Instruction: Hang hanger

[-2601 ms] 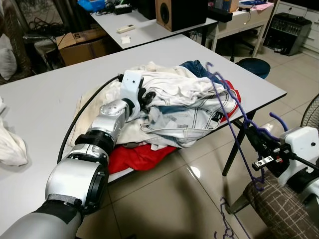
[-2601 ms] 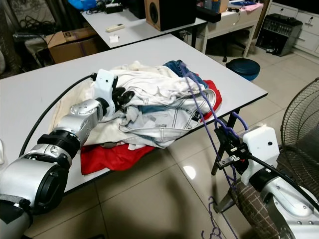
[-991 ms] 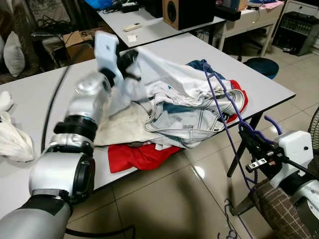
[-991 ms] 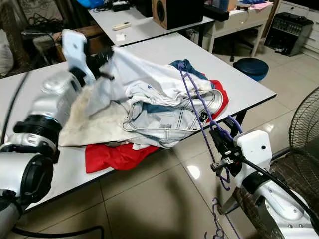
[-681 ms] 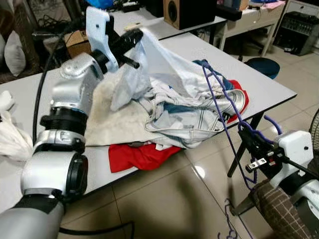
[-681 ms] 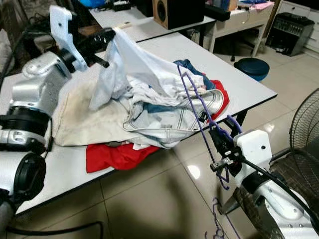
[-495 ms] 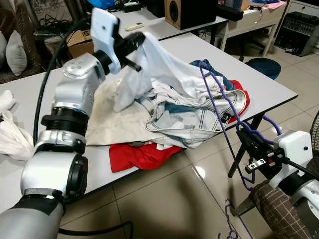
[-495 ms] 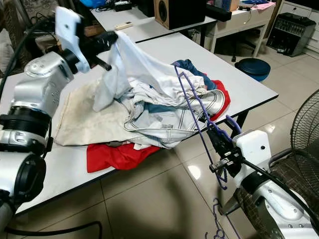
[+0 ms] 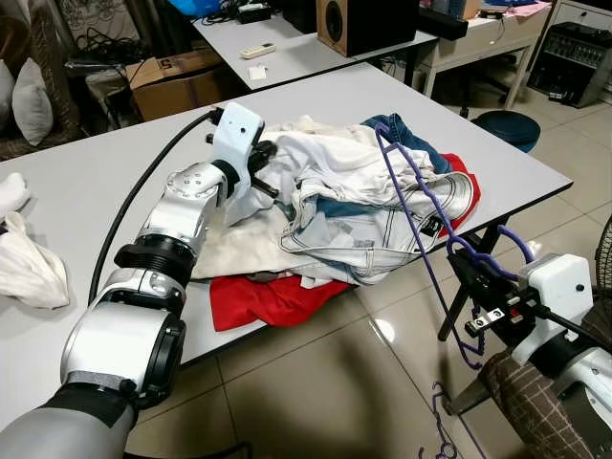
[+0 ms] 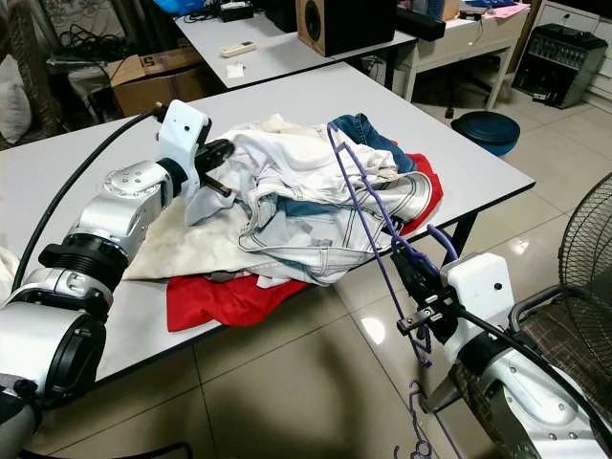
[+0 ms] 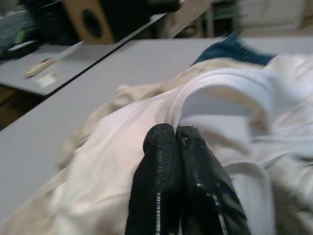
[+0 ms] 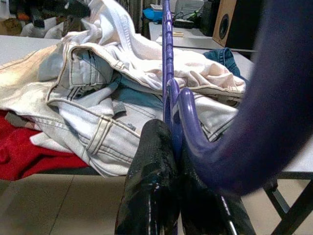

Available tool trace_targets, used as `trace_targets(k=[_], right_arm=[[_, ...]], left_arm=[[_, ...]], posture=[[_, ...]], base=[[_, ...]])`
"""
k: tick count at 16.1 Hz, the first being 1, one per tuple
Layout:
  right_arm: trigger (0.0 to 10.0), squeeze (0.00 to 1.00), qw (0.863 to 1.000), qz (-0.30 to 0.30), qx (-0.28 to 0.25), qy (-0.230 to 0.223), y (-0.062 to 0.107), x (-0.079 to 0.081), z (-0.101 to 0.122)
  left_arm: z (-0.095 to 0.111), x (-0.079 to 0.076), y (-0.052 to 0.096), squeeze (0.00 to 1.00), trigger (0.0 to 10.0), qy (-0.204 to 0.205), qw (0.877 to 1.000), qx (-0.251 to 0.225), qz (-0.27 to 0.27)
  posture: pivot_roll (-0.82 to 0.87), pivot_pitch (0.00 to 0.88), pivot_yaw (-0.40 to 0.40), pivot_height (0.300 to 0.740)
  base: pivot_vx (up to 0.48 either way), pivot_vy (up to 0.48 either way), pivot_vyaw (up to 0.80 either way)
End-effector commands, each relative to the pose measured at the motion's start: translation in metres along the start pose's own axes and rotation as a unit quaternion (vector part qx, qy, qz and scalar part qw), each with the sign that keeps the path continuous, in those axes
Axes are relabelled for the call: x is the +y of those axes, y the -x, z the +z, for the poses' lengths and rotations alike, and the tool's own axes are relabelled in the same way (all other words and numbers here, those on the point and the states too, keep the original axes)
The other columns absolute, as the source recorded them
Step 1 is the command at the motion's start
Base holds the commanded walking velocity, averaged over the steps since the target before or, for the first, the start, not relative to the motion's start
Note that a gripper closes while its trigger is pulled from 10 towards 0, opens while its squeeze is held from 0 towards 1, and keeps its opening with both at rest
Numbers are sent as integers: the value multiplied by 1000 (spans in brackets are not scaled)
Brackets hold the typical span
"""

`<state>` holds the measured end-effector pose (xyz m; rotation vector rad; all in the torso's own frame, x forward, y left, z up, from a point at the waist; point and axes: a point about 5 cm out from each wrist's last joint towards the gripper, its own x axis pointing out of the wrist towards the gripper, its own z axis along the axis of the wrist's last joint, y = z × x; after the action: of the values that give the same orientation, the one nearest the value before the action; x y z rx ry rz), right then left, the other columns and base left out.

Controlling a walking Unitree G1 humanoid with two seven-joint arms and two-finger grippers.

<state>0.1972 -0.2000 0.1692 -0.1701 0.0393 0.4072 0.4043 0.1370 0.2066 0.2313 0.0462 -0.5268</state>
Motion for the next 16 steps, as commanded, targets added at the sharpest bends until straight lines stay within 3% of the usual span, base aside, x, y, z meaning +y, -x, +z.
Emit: trace_targets(k=[1, 5, 8, 11, 13, 16], right_arm=[[10000, 0, 1000, 1, -12, 5, 3, 0, 5], [10000, 0, 1000, 7, -11, 6, 1, 0, 4], [10000, 0, 1000, 12, -12, 6, -1, 0, 5], [10000, 0, 1000, 14, -12, 7, -1, 0, 5], [10000, 0, 1000, 15, -12, 8, 0, 0, 6], [10000, 0, 1000, 14, -10, 9, 1, -1, 6]], left_arm=[[5, 6, 5, 1000, 10000, 5, 1000, -19, -10], [6, 19, 14, 1000, 10000, 30, 999, -6, -27], [0, 3, 18, 1000, 10000, 52, 991, 8, -120], [-17, -8, 19, 1000, 10000, 13, 990, 41, -136], [-19, -4, 20, 1000, 10000, -81, 991, 38, -96], [-14, -1, 20, 1000, 10000, -104, 990, 25, -87]], posture=[[-133, 0, 129, 740], [-124, 0, 120, 740], [-120, 0, 115, 740], [-124, 0, 114, 740], [-129, 0, 116, 740], [-131, 0, 119, 740]], base=[[0, 0, 0], [0, 0, 0], [0, 0, 0], [0, 0, 0], [0, 0, 0], [0, 0, 0]])
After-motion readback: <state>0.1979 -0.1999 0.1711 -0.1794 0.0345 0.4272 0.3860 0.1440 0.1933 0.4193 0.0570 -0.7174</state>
